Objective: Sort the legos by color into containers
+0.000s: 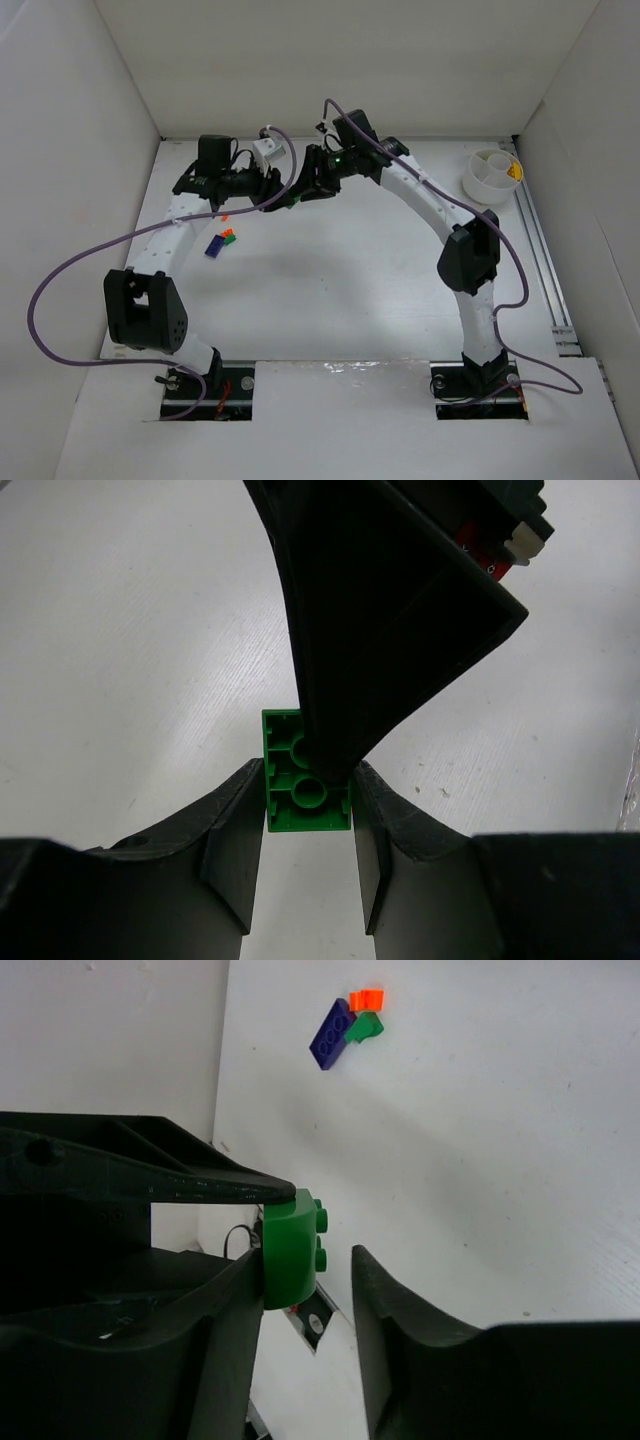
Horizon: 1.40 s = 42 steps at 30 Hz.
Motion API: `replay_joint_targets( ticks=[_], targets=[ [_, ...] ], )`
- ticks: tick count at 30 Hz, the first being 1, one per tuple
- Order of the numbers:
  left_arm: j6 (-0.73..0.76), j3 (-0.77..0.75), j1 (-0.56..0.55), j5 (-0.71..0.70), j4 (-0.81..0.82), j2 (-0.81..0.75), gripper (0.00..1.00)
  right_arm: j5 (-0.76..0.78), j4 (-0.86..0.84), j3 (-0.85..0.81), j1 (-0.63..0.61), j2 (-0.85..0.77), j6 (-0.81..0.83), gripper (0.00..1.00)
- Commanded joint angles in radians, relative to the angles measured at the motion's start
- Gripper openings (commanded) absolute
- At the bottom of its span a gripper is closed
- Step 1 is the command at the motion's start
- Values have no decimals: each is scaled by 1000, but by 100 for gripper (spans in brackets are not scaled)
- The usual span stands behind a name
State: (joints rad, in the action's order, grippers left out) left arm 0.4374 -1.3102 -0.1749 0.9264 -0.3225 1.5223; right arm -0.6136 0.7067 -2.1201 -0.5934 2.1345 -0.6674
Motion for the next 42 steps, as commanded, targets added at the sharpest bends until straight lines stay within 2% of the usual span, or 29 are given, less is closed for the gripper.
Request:
replay_joint_targets(
  ticks=[1,3,9,10,12,16,19,23,29,31,36,42],
  targets=[
    [17,-43,-8,32,5,-10,19,-40,0,-47,-19,15,15,43],
    [17,-43,-8,32,5,-10,19,-51,0,-47,-19,15,15,37],
    [26,-43,-17,32,5,-10,19,-51,0,-57,-19,15,15,9],
    [26,-43,-17,32,5,-10,23,-51,0,-57,-19,15,15,6],
    [26,-43,-17,22,5,-10,39,-51,0,-57,-19,15,15,0],
    [38,-52,-17,11,-4,-10,62,-14,-9,-44,1,4,15,0],
    [63,-52,-17,-3,-33,-10,99,41,-9,-31,52,-22,42,0],
    [87,-90,-8,-66,-67,-30,100,142,11,-5,156,-65,106,0],
    [77,-101,38,-95,-69,-30,100,339,20,5,433,-122,274,0],
    [61,-90,38,-124,-58,-30,100,365,11,5,541,-136,336,0],
    [49,-103,38,-152,-58,-10,100,423,39,-6,696,-171,534,0],
    [29,-112,38,-152,-37,12,100,454,50,107,820,-257,569,0]
  ],
)
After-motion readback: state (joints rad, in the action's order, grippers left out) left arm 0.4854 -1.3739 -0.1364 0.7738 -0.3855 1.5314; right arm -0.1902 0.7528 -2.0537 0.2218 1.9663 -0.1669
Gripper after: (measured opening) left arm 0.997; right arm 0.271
